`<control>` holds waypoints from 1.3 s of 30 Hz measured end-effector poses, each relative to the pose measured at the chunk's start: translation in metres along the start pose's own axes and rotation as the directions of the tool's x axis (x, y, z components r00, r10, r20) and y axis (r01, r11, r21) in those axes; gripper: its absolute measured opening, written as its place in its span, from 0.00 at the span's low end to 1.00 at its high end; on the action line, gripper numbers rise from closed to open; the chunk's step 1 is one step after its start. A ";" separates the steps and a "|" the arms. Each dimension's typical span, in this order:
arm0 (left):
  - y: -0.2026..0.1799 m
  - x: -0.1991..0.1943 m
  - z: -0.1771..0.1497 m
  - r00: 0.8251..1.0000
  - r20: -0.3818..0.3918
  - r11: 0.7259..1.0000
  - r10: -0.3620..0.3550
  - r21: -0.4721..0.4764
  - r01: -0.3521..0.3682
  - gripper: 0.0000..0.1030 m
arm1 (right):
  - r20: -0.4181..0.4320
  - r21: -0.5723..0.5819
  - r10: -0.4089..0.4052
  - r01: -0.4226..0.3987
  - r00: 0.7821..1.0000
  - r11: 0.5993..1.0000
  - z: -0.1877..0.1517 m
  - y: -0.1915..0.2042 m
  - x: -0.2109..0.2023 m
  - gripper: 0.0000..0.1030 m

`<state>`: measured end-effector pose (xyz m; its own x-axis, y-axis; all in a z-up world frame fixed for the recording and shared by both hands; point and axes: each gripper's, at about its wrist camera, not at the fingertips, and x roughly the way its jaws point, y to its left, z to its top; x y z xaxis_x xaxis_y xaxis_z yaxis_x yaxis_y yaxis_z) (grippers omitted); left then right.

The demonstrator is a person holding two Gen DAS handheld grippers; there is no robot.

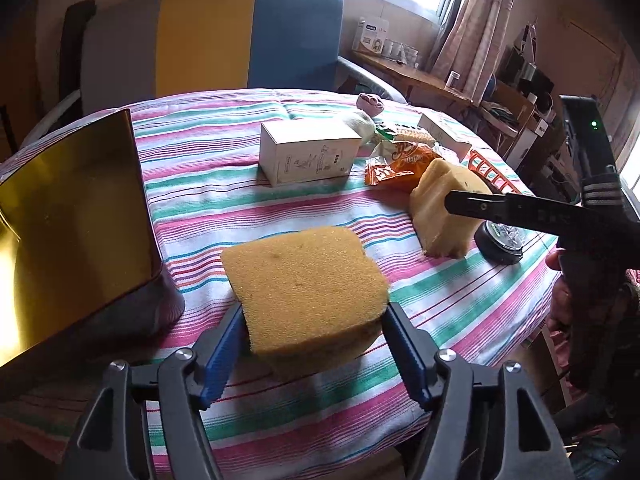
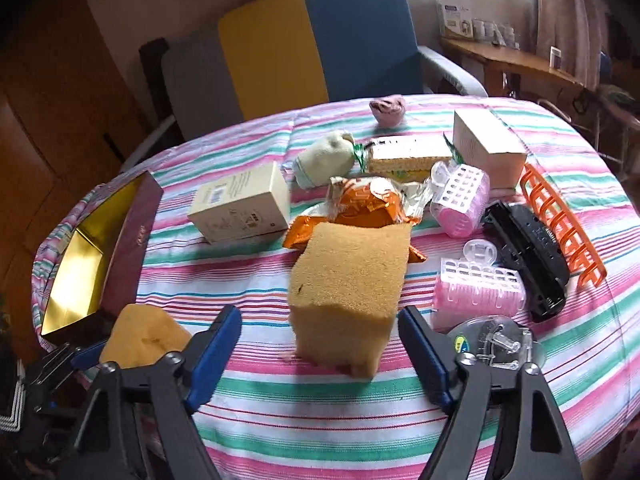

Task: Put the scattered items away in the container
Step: 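Carry both yellow sponges toward the gold box, lifting them off the table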

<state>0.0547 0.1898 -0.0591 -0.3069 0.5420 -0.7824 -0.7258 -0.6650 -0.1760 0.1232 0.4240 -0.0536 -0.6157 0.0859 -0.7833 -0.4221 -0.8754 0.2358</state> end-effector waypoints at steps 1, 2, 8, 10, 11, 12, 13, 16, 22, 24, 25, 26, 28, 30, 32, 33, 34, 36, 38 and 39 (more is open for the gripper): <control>-0.001 0.001 0.001 1.000 -0.001 1.000 0.001 0.002 -0.001 0.70 | 0.001 0.010 -0.009 0.009 1.000 1.000 0.001 -0.001 0.002 0.66; -0.001 0.002 0.001 1.000 -0.002 1.000 0.004 0.003 -0.004 0.70 | -0.003 0.020 -0.010 0.010 1.000 1.000 0.001 -0.003 0.003 0.64; -0.002 0.002 0.000 1.000 0.009 1.000 0.017 0.007 -0.017 0.70 | -0.006 0.055 -0.013 0.014 1.000 0.998 -0.001 -0.011 0.003 0.52; -0.003 0.002 0.000 1.000 0.015 1.000 0.022 0.011 -0.023 0.68 | -0.001 0.053 -0.018 0.018 1.000 0.998 -0.002 -0.011 0.002 0.51; -0.003 0.001 0.000 1.000 0.017 1.000 0.025 0.012 -0.025 0.67 | 0.002 0.054 -0.020 0.020 1.000 0.998 -0.002 -0.010 0.001 0.50; -0.003 0.000 0.000 0.999 0.021 1.000 0.025 0.013 -0.025 0.66 | 0.006 0.054 -0.022 0.021 1.000 0.998 -0.003 -0.010 0.001 0.50; -0.003 -0.001 0.000 0.999 0.024 1.000 0.026 0.014 -0.026 0.65 | 0.009 0.057 -0.020 0.019 1.000 0.998 -0.003 -0.010 -0.001 0.50; -0.005 -0.005 0.000 0.999 0.040 0.999 0.030 0.018 -0.031 0.64 | 0.018 0.066 0.000 -0.002 1.000 0.998 -0.004 -0.009 -0.007 0.50; -0.012 -0.019 0.001 0.997 0.078 0.999 0.030 0.025 -0.032 0.64 | 0.048 0.059 0.050 -0.052 0.998 0.997 -0.008 -0.003 -0.026 0.50; -0.013 -0.027 0.002 0.995 0.097 0.999 0.033 0.023 -0.035 0.64 | 0.053 0.046 0.063 -0.066 0.997 0.997 -0.009 0.003 -0.030 0.50; -0.013 -0.031 0.003 0.994 0.106 0.999 0.034 0.021 -0.036 0.64 | 0.056 0.039 0.070 -0.072 0.996 0.997 -0.009 0.006 -0.032 0.50; -0.012 -0.035 0.003 0.993 0.117 0.999 0.034 0.014 -0.036 0.64 | 0.057 0.029 0.075 -0.077 0.995 0.997 -0.009 0.010 -0.033 0.50; -0.009 -0.042 0.004 0.990 0.137 0.999 0.046 -0.001 -0.047 0.64 | 0.061 0.009 0.086 -0.087 0.994 0.996 -0.009 0.017 -0.036 0.50; -0.004 -0.050 0.006 0.986 0.156 0.998 0.060 -0.020 -0.058 0.64 | 0.062 -0.008 0.100 -0.100 0.993 0.995 -0.008 0.026 -0.036 0.50; 0.003 -0.057 0.006 0.981 0.173 0.996 0.084 -0.042 -0.077 0.64 | 0.063 -0.033 0.113 -0.111 0.992 0.993 -0.006 0.037 -0.037 0.50; 0.007 -0.061 0.006 0.979 0.180 0.995 0.094 -0.054 -0.086 0.64 | 0.063 -0.047 0.120 -0.117 0.991 0.992 -0.006 0.043 -0.037 0.50; 0.012 -0.064 0.006 0.978 0.184 0.994 0.101 -0.067 -0.091 0.64 | 0.062 -0.061 0.127 -0.123 0.990 0.991 -0.006 0.049 -0.038 0.50; 0.022 -0.070 0.006 0.973 0.193 0.989 0.128 -0.097 -0.111 0.64 | 0.058 -0.094 0.141 -0.135 0.988 0.986 -0.005 0.063 -0.037 0.50; 0.030 -0.076 0.005 0.969 0.199 0.984 0.148 -0.124 -0.125 0.64 | 0.054 -0.124 0.152 -0.145 0.987 0.982 -0.005 0.077 -0.036 0.50; 0.035 -0.080 0.005 0.966 0.203 0.981 0.162 -0.136 -0.136 0.64 | 0.050 -0.138 0.160 -0.151 0.986 0.979 -0.005 0.084 -0.035 0.50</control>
<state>0.0508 0.1261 0.0001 -0.5386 0.5199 -0.6631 -0.5866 -0.7963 -0.1478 0.1125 0.3450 -0.0092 -0.7076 -0.0312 -0.7059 -0.2282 -0.9354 0.2701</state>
